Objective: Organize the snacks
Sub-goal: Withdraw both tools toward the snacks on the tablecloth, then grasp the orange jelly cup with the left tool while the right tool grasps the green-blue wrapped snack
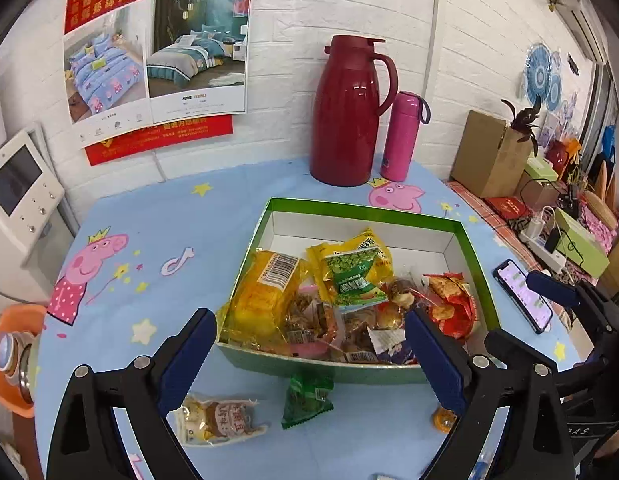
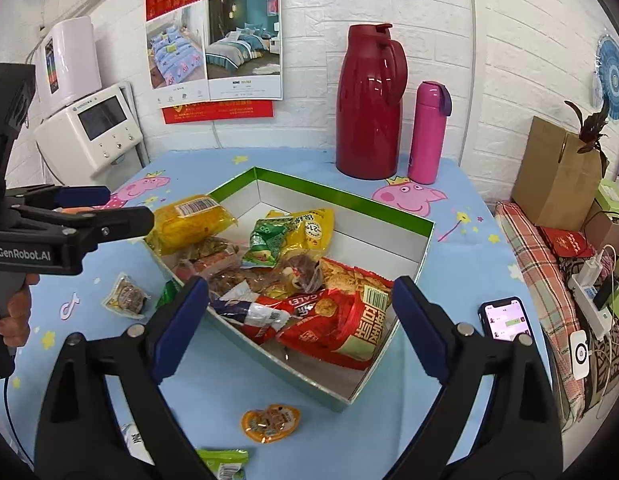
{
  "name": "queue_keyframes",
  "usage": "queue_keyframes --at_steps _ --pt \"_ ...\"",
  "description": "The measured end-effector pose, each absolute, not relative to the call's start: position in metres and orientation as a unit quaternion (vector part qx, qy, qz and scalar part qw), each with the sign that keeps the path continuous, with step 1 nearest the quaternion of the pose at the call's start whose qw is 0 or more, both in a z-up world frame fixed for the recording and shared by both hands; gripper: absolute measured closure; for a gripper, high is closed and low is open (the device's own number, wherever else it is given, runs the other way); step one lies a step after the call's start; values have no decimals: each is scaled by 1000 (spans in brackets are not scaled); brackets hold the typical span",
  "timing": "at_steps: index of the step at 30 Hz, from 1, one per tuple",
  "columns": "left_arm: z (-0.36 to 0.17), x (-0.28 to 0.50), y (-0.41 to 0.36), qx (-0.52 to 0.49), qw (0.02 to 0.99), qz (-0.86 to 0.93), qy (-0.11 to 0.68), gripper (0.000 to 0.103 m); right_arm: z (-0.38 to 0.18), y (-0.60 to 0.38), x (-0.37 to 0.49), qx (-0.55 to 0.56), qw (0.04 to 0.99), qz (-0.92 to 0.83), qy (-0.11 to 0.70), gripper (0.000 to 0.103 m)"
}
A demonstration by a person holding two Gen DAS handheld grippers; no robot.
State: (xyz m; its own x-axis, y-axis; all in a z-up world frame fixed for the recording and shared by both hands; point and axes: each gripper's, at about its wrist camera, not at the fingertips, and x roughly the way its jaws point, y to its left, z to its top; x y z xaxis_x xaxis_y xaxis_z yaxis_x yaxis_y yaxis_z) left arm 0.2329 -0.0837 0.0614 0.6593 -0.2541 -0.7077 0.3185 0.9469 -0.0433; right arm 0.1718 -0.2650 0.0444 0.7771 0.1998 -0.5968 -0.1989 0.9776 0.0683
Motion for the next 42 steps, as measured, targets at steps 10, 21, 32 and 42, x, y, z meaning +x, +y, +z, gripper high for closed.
queue_keyframes --at_steps 10,21,32,42 --pt "76 172 -69 67 902 -186 384 6 79 -269 116 -16 944 125 306 10" --pt "28 125 -69 78 859 -244 444 6 38 -268 89 -35 908 155 387 10" --pt "-25 112 -102 115 806 -290 502 23 -12 -253 79 -56 862 203 460 29" --pt "-21 141 -109 83 815 -281 499 24 -43 -234 88 -66 842 219 489 43"
